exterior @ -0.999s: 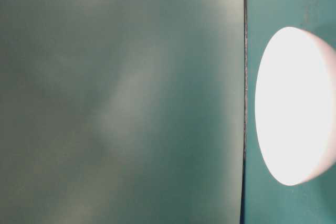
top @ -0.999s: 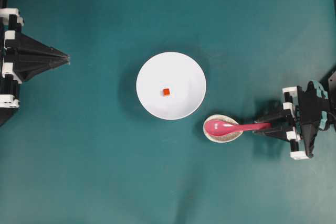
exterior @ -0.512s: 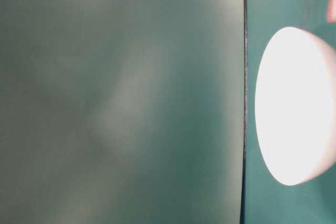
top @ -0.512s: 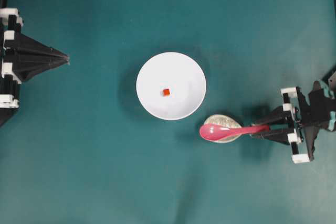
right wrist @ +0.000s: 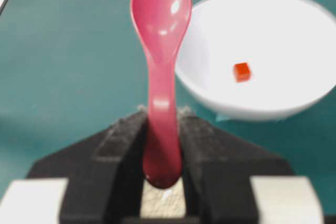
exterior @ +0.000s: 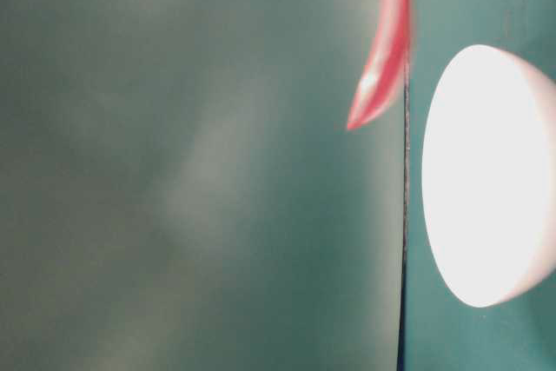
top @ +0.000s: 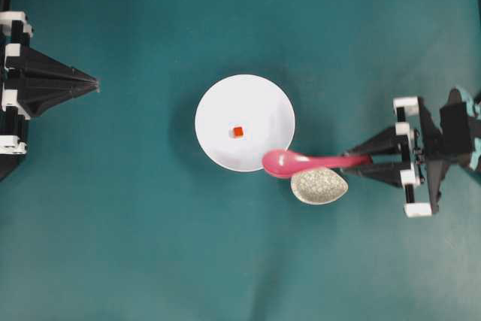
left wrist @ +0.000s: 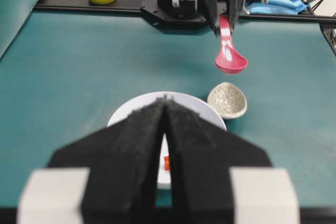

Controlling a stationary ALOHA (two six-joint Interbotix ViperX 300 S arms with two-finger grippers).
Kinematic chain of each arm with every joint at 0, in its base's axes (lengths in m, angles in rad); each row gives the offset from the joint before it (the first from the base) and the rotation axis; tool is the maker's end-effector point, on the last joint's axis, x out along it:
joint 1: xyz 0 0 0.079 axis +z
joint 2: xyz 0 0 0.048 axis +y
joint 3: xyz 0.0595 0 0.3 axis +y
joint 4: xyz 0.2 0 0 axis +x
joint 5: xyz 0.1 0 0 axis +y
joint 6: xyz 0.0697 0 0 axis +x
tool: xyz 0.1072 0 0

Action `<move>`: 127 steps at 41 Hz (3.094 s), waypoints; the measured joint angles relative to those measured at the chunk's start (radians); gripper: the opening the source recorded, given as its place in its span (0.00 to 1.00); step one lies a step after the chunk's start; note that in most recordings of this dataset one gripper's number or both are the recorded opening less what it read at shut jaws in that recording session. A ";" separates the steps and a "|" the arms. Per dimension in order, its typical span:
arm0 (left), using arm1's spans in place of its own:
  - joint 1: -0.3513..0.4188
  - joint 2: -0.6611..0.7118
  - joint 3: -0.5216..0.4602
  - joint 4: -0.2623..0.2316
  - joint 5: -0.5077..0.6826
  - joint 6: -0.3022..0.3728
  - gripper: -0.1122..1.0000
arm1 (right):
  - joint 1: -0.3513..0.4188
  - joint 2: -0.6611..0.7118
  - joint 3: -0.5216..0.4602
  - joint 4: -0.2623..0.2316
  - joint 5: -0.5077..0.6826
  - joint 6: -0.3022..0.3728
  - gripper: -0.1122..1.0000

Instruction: Grip the spoon and scoop the red block from the bowl with right arm.

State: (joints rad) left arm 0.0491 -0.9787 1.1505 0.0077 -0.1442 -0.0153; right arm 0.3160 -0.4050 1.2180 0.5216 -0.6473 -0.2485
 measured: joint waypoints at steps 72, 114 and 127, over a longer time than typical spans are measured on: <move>0.000 -0.114 -0.017 0.000 0.169 -0.003 0.10 | -0.416 0.410 -0.991 -0.337 1.652 0.313 0.31; 0.000 -0.114 -0.017 0.002 0.170 0.009 0.10 | -0.397 0.512 -0.991 -0.402 1.522 0.302 0.31; 0.000 -0.104 -0.017 0.002 0.170 0.009 0.10 | -0.394 0.512 -0.989 -0.403 1.470 0.301 0.31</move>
State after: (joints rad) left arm 0.0491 -1.0830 1.1336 0.0092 0.0261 -0.0061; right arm -0.0782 0.1074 0.2286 0.1181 0.8222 0.0522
